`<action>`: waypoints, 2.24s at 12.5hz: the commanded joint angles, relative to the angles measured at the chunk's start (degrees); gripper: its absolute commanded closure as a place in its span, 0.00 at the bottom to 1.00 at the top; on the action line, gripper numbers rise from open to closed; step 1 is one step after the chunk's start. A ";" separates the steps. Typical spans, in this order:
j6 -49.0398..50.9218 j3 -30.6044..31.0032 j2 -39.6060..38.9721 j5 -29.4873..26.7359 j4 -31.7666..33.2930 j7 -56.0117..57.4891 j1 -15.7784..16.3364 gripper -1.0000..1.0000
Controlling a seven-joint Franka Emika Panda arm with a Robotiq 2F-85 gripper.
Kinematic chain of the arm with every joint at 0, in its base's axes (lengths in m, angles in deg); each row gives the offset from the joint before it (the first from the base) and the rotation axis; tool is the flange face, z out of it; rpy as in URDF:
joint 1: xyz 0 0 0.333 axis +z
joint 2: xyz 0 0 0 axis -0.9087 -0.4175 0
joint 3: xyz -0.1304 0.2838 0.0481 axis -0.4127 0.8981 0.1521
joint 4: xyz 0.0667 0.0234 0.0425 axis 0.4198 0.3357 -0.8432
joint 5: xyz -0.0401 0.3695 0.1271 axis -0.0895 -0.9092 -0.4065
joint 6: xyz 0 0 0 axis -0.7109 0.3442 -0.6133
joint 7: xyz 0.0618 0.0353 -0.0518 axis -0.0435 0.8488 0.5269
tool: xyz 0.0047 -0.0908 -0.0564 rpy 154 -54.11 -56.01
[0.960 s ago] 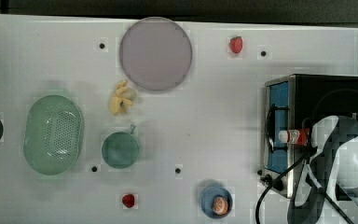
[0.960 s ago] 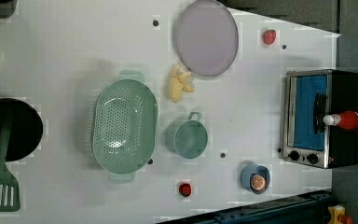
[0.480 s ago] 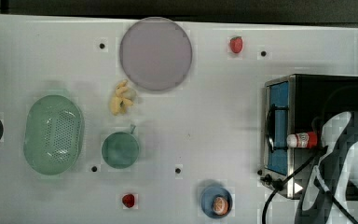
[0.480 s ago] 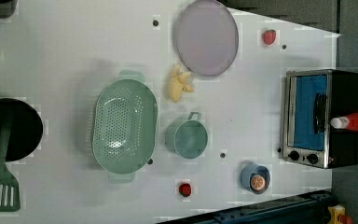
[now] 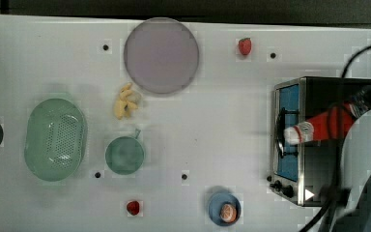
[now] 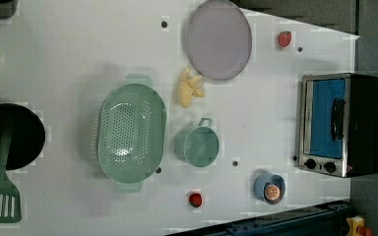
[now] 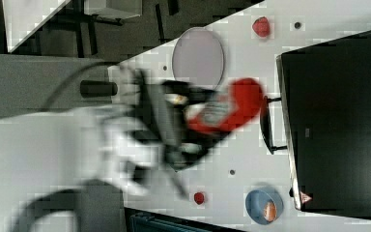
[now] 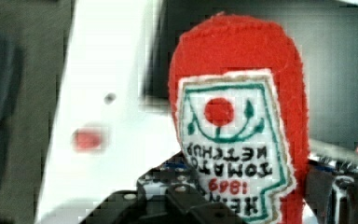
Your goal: Pick Ketchup from oven and place it on table.
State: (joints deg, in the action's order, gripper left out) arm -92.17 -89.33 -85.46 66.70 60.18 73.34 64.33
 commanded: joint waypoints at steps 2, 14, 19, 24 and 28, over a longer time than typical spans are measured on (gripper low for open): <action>5.04 9.23 2.33 -1.15 -1.60 2.78 6.49 0.36; -13.89 24.91 -0.06 1.89 28.53 -12.44 7.81 0.36; -33.44 24.60 -10.02 1.88 36.83 -12.44 7.74 0.36; -40.13 23.96 -16.25 1.88 37.37 -12.44 7.74 0.12; -40.58 23.94 -11.11 1.88 36.68 -12.62 7.85 0.00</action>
State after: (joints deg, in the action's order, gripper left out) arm -132.68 -65.52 -100.14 68.07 98.22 62.62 71.98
